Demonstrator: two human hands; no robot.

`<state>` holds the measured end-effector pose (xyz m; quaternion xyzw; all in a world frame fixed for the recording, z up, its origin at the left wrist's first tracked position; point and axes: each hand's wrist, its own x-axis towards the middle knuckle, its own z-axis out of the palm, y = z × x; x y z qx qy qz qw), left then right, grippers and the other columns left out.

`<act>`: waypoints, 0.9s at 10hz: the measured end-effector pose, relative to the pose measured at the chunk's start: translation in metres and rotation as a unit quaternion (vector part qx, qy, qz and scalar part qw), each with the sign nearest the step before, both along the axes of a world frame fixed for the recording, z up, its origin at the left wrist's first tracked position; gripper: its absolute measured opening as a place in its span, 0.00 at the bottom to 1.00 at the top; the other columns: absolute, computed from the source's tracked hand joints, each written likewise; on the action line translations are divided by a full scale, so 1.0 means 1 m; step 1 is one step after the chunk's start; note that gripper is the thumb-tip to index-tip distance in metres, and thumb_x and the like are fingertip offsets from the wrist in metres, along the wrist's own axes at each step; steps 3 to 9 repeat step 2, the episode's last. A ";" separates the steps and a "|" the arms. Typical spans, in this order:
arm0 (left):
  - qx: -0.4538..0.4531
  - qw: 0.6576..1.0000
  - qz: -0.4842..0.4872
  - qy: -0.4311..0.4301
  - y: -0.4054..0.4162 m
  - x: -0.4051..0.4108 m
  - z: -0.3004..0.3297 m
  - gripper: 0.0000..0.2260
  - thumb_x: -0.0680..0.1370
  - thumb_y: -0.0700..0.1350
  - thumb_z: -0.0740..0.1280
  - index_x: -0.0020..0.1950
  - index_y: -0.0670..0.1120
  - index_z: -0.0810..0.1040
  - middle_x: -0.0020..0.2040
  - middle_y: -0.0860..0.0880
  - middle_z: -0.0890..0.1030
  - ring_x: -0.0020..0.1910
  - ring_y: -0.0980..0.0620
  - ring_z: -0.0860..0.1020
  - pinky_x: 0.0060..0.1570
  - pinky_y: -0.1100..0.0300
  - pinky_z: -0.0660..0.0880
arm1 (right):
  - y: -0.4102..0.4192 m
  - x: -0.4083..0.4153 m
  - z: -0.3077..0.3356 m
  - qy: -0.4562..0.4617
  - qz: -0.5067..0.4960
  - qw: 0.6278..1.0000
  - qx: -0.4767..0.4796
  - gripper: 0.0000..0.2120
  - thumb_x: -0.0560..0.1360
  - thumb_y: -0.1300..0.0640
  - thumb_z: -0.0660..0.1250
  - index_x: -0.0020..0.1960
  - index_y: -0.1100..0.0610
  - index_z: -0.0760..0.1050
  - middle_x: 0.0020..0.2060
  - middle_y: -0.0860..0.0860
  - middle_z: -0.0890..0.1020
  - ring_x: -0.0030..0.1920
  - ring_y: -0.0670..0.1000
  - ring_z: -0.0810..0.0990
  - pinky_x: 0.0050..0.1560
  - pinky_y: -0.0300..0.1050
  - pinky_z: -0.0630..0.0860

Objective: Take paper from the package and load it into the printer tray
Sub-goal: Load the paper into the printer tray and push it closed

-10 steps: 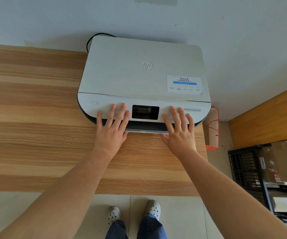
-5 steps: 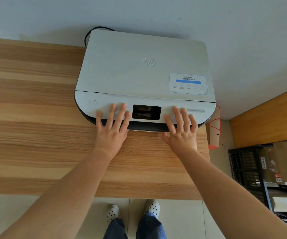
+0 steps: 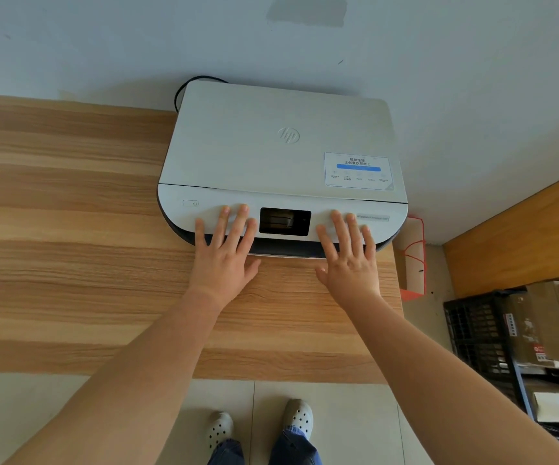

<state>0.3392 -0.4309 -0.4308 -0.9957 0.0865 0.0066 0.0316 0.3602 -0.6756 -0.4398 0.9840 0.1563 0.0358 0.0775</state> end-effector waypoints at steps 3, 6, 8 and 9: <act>-0.042 0.997 0.010 0.068 0.000 -0.015 0.042 0.32 0.78 0.66 0.48 0.78 0.54 0.48 0.80 0.49 0.42 0.78 0.46 0.43 0.72 0.35 0.46 | 0.010 -0.022 0.050 0.095 -0.022 0.991 0.095 0.37 0.75 0.37 0.59 0.78 0.50 0.50 0.79 0.52 0.46 0.78 0.55 0.41 0.76 0.54 0.44; -0.042 0.997 0.010 0.068 0.000 -0.015 0.042 0.32 0.78 0.66 0.48 0.78 0.54 0.48 0.80 0.49 0.42 0.78 0.46 0.43 0.72 0.35 0.46 | 0.010 -0.022 0.050 0.095 -0.022 0.991 0.095 0.37 0.75 0.37 0.59 0.78 0.50 0.50 0.79 0.52 0.46 0.78 0.55 0.41 0.76 0.54 0.44; -0.042 0.997 0.010 0.068 0.000 -0.015 0.042 0.32 0.78 0.66 0.48 0.78 0.54 0.48 0.80 0.49 0.42 0.78 0.46 0.43 0.72 0.35 0.46 | 0.010 -0.022 0.050 0.095 -0.022 0.991 0.095 0.37 0.75 0.37 0.59 0.78 0.50 0.50 0.79 0.52 0.46 0.78 0.55 0.41 0.76 0.54 0.44; -0.042 0.997 0.010 0.068 0.000 -0.015 0.042 0.32 0.78 0.66 0.48 0.78 0.54 0.48 0.80 0.49 0.42 0.78 0.46 0.43 0.72 0.35 0.46 | 0.010 -0.022 0.050 0.095 -0.022 0.991 0.095 0.37 0.75 0.37 0.59 0.78 0.50 0.50 0.79 0.52 0.46 0.78 0.55 0.41 0.76 0.54 0.44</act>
